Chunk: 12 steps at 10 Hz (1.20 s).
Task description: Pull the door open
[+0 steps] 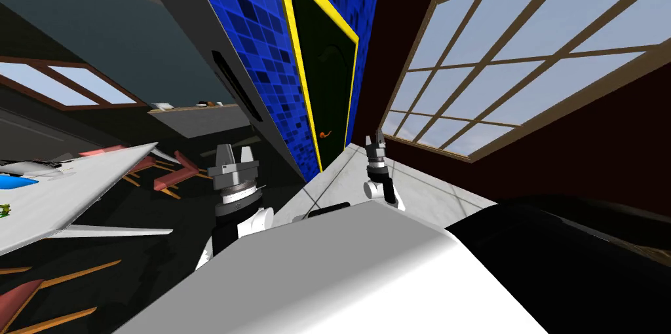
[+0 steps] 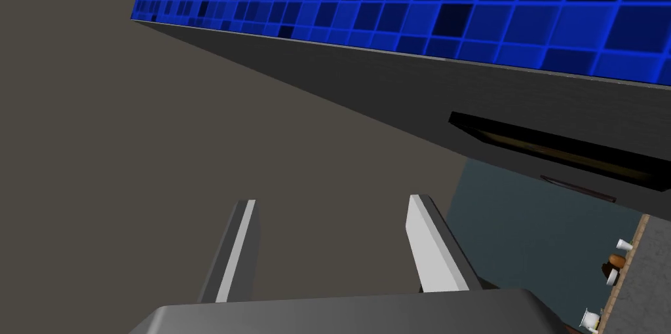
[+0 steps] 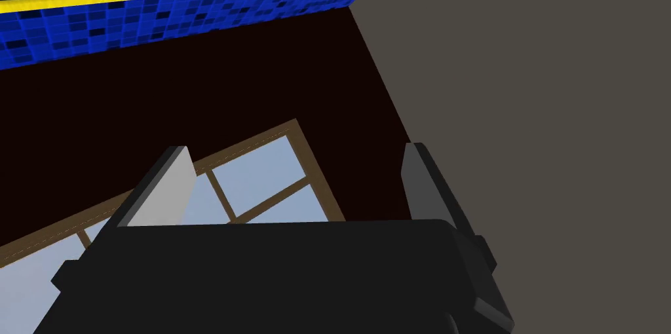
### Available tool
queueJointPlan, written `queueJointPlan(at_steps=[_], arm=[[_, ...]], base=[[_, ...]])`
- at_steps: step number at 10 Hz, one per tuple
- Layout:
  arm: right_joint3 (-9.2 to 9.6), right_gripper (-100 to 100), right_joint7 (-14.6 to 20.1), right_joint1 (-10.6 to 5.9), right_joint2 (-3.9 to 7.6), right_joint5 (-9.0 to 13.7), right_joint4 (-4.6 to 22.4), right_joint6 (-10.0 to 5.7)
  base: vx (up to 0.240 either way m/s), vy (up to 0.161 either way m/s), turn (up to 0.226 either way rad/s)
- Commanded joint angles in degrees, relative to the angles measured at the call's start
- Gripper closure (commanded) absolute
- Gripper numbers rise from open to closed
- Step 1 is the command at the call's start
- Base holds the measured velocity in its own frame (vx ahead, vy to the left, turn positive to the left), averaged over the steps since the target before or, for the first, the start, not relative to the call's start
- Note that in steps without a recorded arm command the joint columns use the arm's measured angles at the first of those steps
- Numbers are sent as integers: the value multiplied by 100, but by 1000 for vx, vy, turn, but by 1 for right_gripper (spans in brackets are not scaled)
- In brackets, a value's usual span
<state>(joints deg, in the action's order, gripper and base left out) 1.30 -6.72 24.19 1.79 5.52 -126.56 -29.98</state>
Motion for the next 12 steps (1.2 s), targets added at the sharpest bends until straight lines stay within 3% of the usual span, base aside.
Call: queueJointPlan(at_steps=[1,11,12], arm=[[20,-100,76,-63,86,8,254,-66],[237,-100,541,-755,608,10,2107,-327],[237,-100,541,-755,608,10,2153,-327]], base=[[80,-43,105],[86,-44,141],[57,-37,46]])
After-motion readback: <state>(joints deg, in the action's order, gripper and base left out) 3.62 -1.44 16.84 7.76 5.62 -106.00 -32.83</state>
